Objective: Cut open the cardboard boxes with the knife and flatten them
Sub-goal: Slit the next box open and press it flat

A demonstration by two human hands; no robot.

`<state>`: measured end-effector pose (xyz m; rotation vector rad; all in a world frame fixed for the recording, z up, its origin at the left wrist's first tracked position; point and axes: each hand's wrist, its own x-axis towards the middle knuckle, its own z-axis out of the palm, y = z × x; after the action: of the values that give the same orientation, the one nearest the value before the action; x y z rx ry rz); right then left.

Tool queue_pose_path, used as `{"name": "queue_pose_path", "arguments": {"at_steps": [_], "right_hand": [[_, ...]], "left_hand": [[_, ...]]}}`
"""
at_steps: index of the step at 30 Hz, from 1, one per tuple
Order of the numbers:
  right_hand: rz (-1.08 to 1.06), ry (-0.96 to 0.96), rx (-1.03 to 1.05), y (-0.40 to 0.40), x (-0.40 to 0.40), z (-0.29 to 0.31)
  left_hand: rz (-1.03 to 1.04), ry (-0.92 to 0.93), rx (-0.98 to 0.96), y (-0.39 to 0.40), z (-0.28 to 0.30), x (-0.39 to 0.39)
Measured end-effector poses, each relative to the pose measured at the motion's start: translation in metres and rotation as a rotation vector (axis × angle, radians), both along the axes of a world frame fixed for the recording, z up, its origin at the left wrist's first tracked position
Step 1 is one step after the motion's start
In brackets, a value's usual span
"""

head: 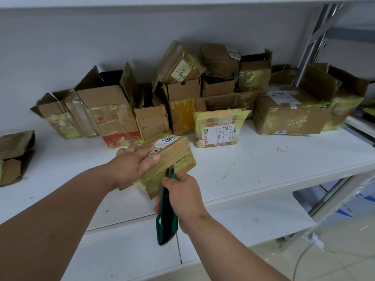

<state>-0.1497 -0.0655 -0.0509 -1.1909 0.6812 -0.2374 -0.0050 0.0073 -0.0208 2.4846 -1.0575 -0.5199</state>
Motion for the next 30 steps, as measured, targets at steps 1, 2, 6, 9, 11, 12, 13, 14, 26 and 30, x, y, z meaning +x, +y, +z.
{"name": "queue_pose_path", "arguments": {"at_steps": [1,2,6,9,11,12,13,14,26,30], "right_hand": [[0.040,0.002,-0.001,0.005,-0.002,-0.002],[0.072,0.004,-0.004,0.009,-0.003,-0.004],[0.129,0.011,0.004,0.005,-0.011,-0.002],[0.141,0.012,0.031,0.004,-0.013,0.003],[0.134,0.004,0.041,0.009,-0.011,0.003],[0.125,0.004,0.037,0.012,-0.009,0.002],[0.117,0.007,0.033,0.014,-0.007,0.002],[0.111,0.005,0.039,0.014,-0.007,0.001],[0.116,-0.001,0.072,0.035,-0.004,-0.002],[0.172,0.007,0.066,0.029,-0.014,-0.004]], "left_hand": [[0.000,-0.010,0.010,0.000,0.000,0.000],[0.000,-0.018,0.022,-0.001,-0.001,0.001],[-0.015,-0.083,0.095,-0.004,-0.003,0.002],[-0.028,-0.130,0.156,-0.009,-0.003,0.006],[-0.037,-0.146,0.179,-0.011,-0.003,0.009],[-0.039,-0.149,0.180,-0.011,-0.004,0.010],[-0.039,-0.147,0.177,-0.011,-0.004,0.010],[-0.039,-0.142,0.170,-0.010,-0.004,0.010],[-0.013,-0.170,0.148,-0.010,-0.004,0.000],[-0.015,-0.175,0.169,-0.011,-0.006,0.003]]}}
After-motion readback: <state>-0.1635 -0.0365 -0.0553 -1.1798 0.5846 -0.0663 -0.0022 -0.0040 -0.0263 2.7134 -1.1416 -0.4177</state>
